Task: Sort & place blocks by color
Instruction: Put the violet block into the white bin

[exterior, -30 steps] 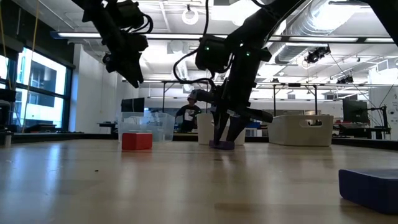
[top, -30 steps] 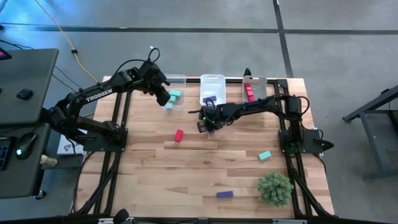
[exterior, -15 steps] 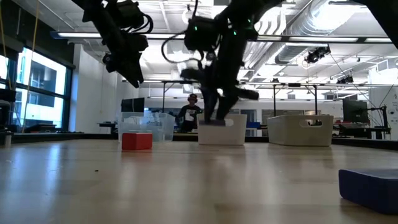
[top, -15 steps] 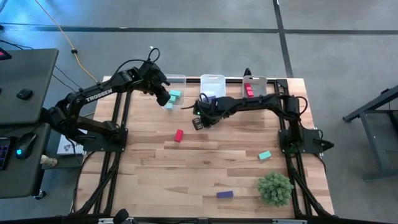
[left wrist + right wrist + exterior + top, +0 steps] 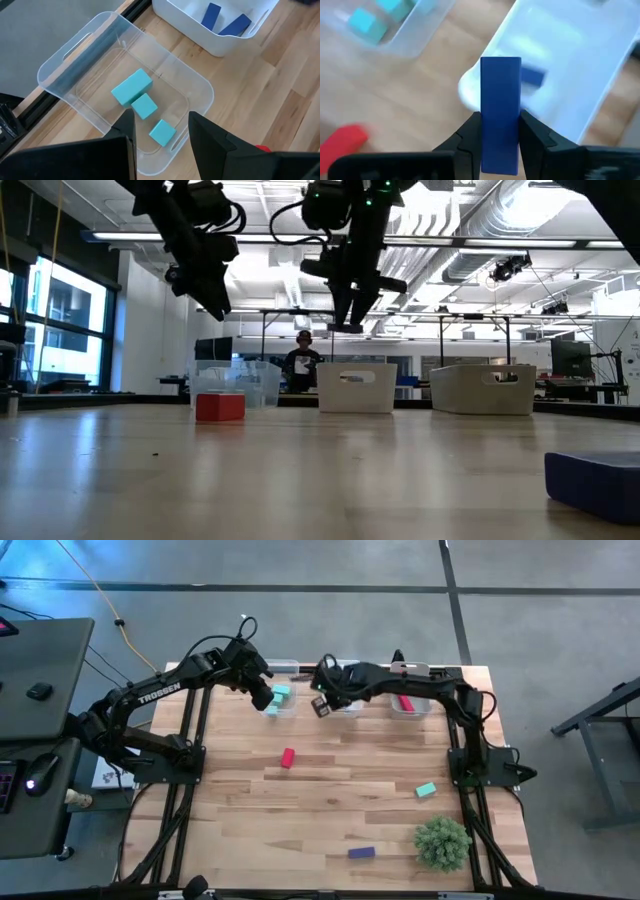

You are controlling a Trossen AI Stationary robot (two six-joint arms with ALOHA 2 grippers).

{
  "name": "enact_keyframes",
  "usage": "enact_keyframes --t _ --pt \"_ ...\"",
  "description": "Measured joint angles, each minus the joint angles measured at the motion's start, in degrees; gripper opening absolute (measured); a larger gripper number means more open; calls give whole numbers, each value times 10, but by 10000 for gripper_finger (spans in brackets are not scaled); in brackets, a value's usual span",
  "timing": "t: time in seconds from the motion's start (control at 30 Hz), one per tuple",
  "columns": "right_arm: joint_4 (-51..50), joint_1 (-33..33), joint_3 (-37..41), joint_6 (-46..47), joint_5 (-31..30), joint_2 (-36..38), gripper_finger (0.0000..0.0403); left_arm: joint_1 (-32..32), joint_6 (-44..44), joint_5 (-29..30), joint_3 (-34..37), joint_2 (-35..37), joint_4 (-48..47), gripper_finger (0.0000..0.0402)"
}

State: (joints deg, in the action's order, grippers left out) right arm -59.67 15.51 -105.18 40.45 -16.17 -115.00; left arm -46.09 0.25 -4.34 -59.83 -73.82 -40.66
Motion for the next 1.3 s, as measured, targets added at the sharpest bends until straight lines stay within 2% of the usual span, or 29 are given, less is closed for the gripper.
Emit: enact_keyframes --t 0.23,0.53,0.87,1.3 --pt "-1 72 -8 -61 -12 0 75 0 0 0 0 0 0 99" --pt "38 144 -8 -156 73 -32 75 0 -20 0 0 0 2 99" --pt "34 151 -8 -241 132 -80 76 1 -134 -12 0 0 2 99" --pt "26 151 -8 -337 144 -100 76 38 -230 -15 0 0 1 99"
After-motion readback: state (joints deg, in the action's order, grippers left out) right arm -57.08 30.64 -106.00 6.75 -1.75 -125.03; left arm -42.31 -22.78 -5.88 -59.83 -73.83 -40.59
